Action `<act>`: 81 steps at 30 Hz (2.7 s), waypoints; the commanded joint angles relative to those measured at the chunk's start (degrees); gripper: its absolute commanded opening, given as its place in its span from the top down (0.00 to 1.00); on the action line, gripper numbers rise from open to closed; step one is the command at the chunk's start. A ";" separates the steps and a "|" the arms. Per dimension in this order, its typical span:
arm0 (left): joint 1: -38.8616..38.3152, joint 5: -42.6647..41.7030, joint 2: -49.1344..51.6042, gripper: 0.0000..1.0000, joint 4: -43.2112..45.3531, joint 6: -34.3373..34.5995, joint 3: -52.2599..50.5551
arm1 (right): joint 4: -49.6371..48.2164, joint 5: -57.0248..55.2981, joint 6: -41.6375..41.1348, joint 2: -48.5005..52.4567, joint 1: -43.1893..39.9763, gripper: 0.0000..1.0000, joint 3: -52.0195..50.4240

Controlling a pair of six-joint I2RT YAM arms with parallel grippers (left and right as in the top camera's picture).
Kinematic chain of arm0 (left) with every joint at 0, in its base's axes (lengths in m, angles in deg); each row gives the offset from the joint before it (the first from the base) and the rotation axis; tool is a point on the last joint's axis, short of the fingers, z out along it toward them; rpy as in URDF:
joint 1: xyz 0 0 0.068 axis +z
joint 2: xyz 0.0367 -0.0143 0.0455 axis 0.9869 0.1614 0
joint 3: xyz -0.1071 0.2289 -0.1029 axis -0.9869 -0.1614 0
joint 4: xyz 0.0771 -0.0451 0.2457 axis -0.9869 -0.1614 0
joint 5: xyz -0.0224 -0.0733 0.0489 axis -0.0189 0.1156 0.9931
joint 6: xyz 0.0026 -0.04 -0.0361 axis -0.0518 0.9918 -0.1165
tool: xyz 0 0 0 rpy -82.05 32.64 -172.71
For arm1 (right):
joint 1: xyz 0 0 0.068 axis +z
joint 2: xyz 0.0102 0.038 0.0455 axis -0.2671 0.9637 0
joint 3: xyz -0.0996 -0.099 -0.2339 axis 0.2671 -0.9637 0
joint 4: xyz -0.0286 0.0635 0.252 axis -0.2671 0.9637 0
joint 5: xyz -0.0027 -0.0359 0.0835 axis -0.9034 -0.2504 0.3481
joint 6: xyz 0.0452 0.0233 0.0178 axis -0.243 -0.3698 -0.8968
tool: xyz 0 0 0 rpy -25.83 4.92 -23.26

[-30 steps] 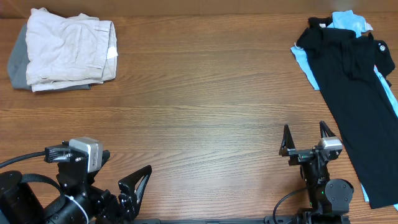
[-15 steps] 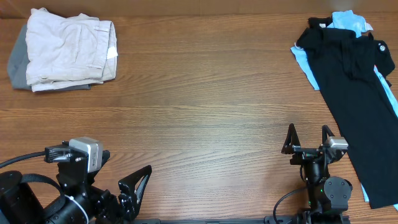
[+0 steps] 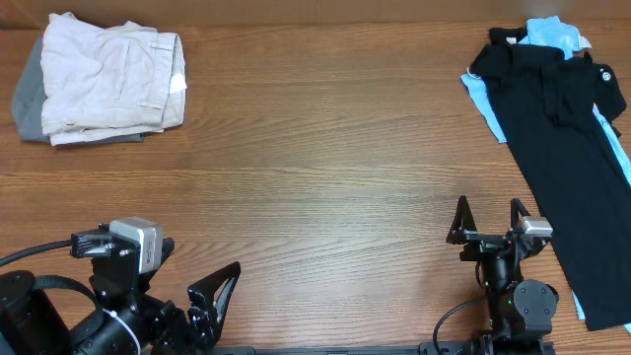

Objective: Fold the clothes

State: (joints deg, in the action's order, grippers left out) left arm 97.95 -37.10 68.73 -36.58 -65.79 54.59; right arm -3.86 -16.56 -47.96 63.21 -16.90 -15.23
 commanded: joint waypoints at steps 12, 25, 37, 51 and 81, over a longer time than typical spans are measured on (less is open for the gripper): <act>-1.77 2.80 -0.15 0.00 0.02 4.31 0.07 | -0.35 -0.76 -0.26 -0.68 -0.22 0.00 -0.61; -19.19 13.81 -15.34 0.00 32.04 17.38 -28.33 | -0.35 -0.76 -0.26 -0.68 -0.22 0.00 -0.61; -21.77 20.15 -29.83 0.00 77.99 22.77 -70.64 | -0.35 -0.76 -0.26 -0.68 -0.22 0.00 -0.61; -21.75 39.58 -39.58 0.00 88.04 30.71 -91.10 | -0.35 -0.76 -0.26 -0.68 -0.22 0.00 -0.61; -19.67 42.36 -45.62 0.00 88.59 15.08 -94.53 | -0.35 -0.76 -0.26 -0.68 -0.22 0.00 -0.61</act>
State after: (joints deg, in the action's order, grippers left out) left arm 77.77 4.02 23.92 51.79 -49.07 -39.39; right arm -3.88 -17.00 -47.98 63.21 -16.92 -15.23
